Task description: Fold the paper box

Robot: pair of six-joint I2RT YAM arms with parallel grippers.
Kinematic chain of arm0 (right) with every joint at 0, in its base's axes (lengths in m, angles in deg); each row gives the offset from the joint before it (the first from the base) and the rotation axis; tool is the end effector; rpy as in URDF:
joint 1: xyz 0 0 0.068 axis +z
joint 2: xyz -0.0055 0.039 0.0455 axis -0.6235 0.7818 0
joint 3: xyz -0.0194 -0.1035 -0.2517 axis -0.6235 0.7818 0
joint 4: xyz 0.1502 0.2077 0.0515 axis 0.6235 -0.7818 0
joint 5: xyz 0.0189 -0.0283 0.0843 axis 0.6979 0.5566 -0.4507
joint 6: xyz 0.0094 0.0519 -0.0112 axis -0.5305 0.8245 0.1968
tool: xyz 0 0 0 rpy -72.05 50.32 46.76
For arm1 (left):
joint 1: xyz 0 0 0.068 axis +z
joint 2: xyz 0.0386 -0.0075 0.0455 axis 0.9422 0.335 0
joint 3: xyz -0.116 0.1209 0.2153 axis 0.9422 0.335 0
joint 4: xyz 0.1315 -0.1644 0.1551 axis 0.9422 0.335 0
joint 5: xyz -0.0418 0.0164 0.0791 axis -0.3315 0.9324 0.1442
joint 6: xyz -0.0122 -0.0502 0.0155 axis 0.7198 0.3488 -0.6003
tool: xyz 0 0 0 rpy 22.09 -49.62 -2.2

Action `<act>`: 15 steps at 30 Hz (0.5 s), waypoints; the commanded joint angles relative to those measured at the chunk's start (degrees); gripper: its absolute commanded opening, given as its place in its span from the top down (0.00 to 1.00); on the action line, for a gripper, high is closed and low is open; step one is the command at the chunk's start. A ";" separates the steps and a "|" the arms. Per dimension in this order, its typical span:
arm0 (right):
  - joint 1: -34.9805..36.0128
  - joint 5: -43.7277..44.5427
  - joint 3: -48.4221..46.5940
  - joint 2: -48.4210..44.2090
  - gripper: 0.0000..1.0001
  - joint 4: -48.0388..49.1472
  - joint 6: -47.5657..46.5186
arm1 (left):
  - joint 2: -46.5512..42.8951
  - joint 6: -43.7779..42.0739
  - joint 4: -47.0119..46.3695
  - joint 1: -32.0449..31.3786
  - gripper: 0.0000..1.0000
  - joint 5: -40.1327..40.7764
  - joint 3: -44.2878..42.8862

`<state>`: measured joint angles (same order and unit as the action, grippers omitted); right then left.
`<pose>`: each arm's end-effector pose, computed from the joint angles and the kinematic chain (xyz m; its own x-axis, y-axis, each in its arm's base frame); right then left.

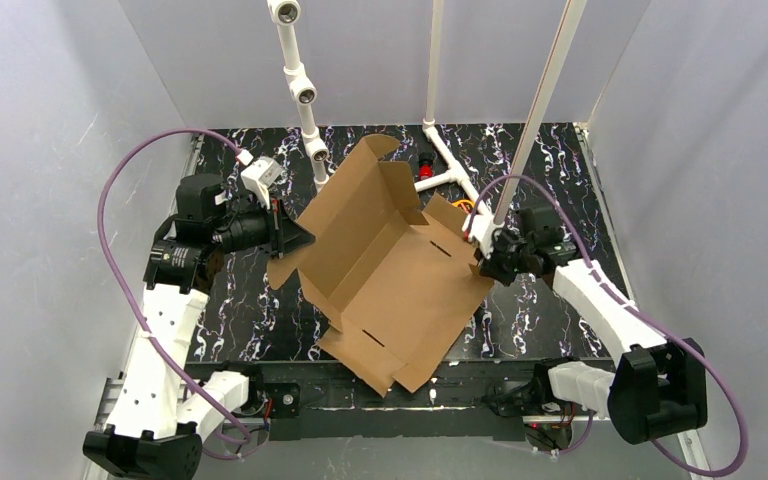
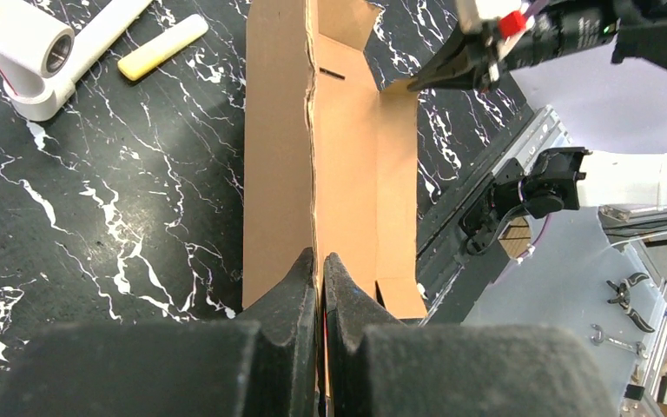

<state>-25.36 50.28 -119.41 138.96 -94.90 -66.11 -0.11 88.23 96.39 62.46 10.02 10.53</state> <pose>0.2212 0.0684 0.2392 -0.2464 -0.6675 -0.7027 -0.8638 0.4800 -0.1530 0.1762 -0.0490 0.4026 -0.4872 -0.0040 -0.8733 0.6651 0.6463 -0.3740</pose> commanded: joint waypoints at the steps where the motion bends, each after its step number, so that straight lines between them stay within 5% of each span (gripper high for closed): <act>1: 5.48 7.42 4.54 -0.09 0.95 0.21 -9.55 | 0.11 2.10 -3.72 0.14 1.00 -1.98 -1.98; 5: 8.70 8.03 5.56 -0.25 0.83 0.67 -9.58 | 0.49 2.95 -4.82 0.14 1.00 -3.12 -1.90; 15: 3.73 -5.34 -13.22 -1.18 0.19 -17.10 -11.52 | 0.59 -6.81 0.31 0.15 1.00 -5.31 -6.25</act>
<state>-18.34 52.62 -121.79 139.99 -104.89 -76.01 1.12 87.97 95.56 62.44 7.27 9.04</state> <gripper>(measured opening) 0.728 0.013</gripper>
